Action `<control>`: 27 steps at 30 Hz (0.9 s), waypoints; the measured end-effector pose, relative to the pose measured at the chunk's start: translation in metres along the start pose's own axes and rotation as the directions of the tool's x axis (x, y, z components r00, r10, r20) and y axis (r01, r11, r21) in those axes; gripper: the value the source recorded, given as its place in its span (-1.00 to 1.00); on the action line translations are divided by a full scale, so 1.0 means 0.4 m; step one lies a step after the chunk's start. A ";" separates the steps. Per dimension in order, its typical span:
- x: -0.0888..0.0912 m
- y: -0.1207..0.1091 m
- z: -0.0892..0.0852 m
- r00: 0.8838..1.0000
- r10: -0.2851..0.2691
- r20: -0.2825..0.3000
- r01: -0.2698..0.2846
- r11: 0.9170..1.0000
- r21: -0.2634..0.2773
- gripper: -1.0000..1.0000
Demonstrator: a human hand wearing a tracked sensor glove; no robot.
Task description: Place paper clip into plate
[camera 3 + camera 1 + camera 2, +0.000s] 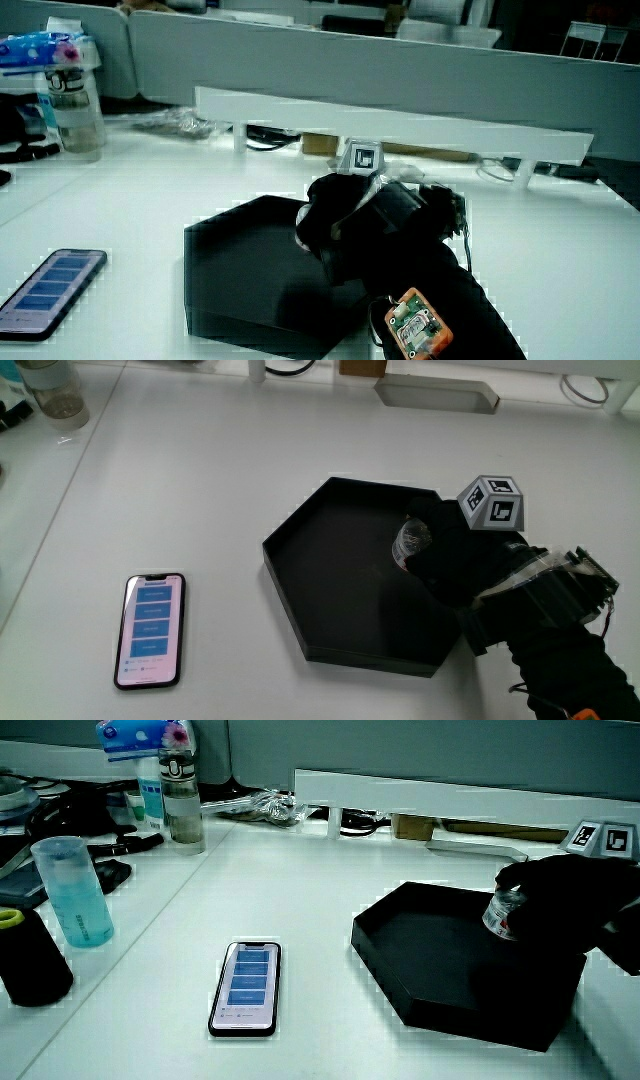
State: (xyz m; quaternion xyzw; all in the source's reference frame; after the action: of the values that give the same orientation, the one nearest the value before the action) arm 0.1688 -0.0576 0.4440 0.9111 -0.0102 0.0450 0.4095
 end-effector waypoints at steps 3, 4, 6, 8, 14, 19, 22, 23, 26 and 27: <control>-0.002 0.013 -0.022 1.000 -0.006 0.002 0.006 1.000 -0.009 0.00; -0.001 0.019 -0.032 1.000 -0.023 0.014 0.023 1.000 -0.009 0.00; -0.006 0.023 -0.045 1.000 -0.014 0.001 0.014 1.000 -0.019 0.00; -0.018 0.027 -0.063 1.000 -0.001 0.020 0.001 1.000 -0.013 0.00; -0.043 0.036 -0.092 0.994 -0.033 0.100 0.037 0.999 -0.040 0.00; -0.041 0.048 -0.116 0.993 -0.049 0.103 0.059 0.993 -0.105 0.00; -0.048 0.049 -0.122 0.989 -0.060 0.137 0.078 0.989 -0.125 -0.07; -0.048 0.050 -0.124 0.991 -0.052 0.126 0.068 0.989 -0.129 -0.14; -0.041 0.061 -0.130 0.986 -0.083 0.144 0.104 0.983 -0.148 -0.36; -0.041 0.060 -0.126 0.990 -0.065 0.127 0.085 0.983 -0.160 -0.43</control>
State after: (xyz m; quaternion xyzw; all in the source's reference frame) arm 0.1472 -0.0362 0.4937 0.8748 -0.0043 -0.0270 0.4836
